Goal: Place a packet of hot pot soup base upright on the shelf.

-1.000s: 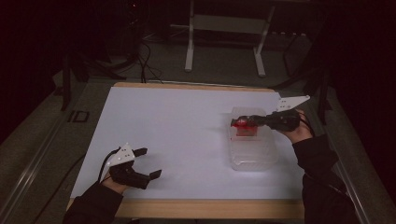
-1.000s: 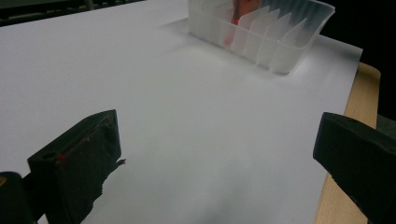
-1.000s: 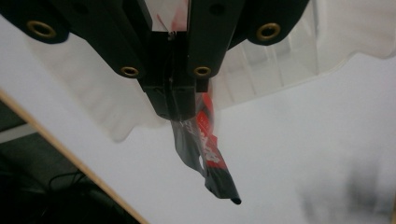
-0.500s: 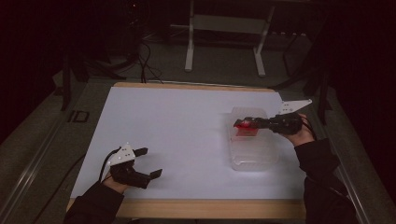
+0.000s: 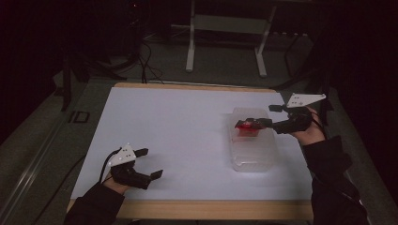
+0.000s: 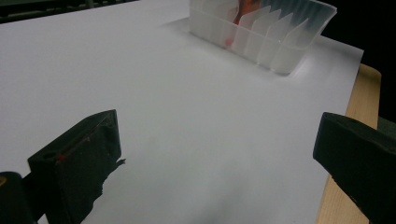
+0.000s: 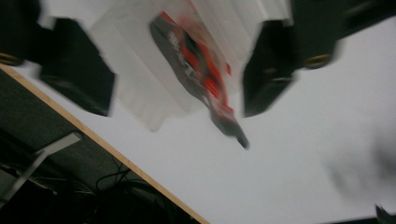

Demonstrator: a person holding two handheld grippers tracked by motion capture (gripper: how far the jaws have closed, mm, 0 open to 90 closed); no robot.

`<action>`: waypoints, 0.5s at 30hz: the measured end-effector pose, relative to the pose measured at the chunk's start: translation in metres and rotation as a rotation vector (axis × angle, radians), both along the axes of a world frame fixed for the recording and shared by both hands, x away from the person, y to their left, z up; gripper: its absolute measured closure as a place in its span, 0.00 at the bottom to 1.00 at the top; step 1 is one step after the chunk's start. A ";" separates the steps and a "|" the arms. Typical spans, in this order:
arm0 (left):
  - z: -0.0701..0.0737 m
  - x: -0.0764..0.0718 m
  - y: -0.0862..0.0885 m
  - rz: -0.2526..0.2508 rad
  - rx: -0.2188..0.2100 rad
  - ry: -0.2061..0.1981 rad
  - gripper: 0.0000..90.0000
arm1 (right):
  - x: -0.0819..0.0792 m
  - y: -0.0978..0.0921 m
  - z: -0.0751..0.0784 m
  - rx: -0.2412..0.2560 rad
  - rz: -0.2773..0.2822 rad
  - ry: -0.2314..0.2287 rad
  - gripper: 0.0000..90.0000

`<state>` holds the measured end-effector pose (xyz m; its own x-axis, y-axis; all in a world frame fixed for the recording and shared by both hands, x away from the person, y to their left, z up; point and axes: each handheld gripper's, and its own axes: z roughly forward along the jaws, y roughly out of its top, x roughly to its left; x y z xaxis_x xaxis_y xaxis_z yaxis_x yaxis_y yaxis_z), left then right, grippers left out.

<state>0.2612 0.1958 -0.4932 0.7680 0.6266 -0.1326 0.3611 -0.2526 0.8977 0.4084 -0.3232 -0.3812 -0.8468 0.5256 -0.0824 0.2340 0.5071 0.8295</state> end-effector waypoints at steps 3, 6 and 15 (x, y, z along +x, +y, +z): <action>0.001 0.000 0.000 -0.001 -0.004 -0.001 0.01 | -0.007 0.005 0.005 0.028 0.013 0.013 0.16; 0.001 -0.001 0.000 0.000 -0.009 -0.005 0.01 | -0.015 0.009 0.007 0.048 0.029 0.017 0.16; 0.003 -0.002 0.001 -0.003 -0.013 -0.010 0.01 | -0.047 0.020 0.007 0.145 0.084 0.018 0.16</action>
